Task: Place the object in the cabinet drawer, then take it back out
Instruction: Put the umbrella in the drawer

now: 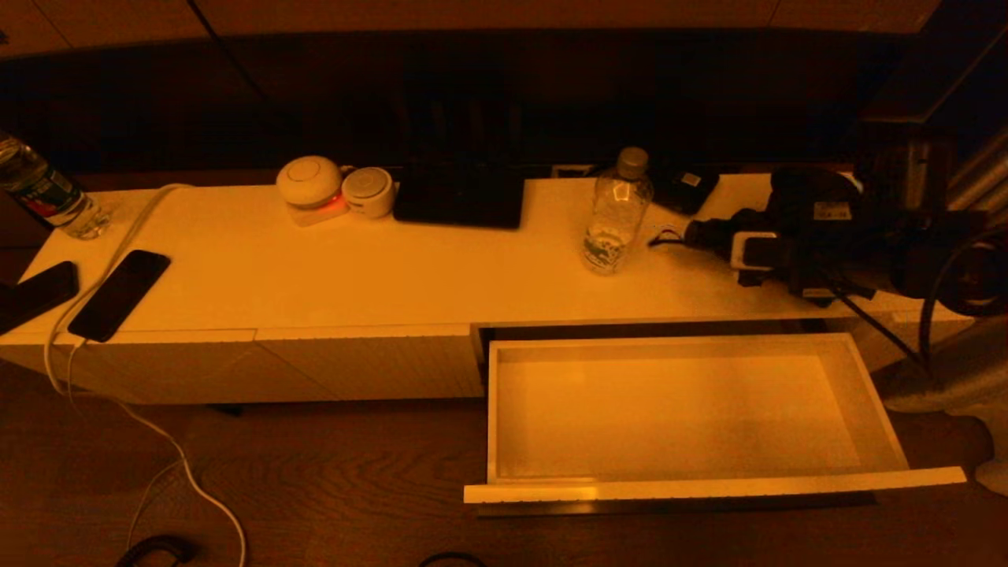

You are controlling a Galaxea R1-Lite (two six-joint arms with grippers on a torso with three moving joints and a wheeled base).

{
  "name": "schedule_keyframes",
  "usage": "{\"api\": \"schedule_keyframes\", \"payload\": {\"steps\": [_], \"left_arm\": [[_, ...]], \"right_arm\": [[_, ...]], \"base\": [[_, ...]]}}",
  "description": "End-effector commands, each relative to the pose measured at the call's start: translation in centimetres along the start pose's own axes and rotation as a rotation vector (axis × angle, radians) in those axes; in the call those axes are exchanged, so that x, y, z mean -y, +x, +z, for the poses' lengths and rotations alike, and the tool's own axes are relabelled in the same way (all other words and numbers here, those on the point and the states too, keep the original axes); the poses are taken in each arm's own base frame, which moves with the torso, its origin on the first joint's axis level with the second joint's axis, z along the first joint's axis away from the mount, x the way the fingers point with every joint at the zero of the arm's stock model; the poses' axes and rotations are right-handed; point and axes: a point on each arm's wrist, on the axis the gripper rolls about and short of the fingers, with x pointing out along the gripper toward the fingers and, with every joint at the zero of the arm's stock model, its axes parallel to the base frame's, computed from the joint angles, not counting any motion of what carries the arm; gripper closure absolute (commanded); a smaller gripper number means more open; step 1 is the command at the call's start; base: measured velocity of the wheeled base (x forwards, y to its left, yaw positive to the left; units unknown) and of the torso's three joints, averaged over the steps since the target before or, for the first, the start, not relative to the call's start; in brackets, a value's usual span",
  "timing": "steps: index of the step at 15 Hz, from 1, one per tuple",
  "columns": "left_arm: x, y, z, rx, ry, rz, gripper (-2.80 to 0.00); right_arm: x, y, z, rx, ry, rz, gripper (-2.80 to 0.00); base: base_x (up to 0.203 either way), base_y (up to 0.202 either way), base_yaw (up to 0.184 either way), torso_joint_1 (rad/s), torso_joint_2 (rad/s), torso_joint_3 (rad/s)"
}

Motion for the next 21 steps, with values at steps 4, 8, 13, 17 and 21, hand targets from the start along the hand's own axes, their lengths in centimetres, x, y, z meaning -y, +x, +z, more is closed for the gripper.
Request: {"api": "schedule_keyframes", "payload": {"steps": [4, 8, 13, 17, 21], "left_arm": [[0.0, 0.0, 0.0, 0.000, 0.000, 0.001, 0.00], [0.0, 0.0, 0.0, 0.000, 0.000, 0.001, 0.00], [0.0, 0.0, 0.0, 0.000, 0.000, 0.001, 0.00], [0.0, 0.0, 0.0, 0.000, 0.000, 0.001, 0.00], [0.0, 0.0, 0.0, 0.000, 0.000, 0.001, 0.00]], "right_arm": [[1.5, -7.6, -0.8, 0.020, -0.005, -0.031, 0.00], [-1.5, -12.2, -1.1, 0.042, 0.001, 0.096, 0.00], [-2.3, -11.8, -1.0, 0.031, 0.008, 0.147, 0.00], [-2.5, -10.9, -1.0, 0.019, 0.049, 0.168, -2.10], [-2.7, -9.7, -0.8, 0.021, 0.028, 0.210, -2.80]], "base": [[0.000, 0.000, 0.000, 0.000, 0.00, 0.000], [0.000, 0.000, 0.000, 0.000, 0.00, 0.000], [0.000, 0.000, 0.000, 0.000, 0.00, 0.000], [0.000, 0.000, 0.000, 0.000, 0.00, 0.000], [0.000, 0.000, 0.000, 0.000, 0.00, 0.000]]}}
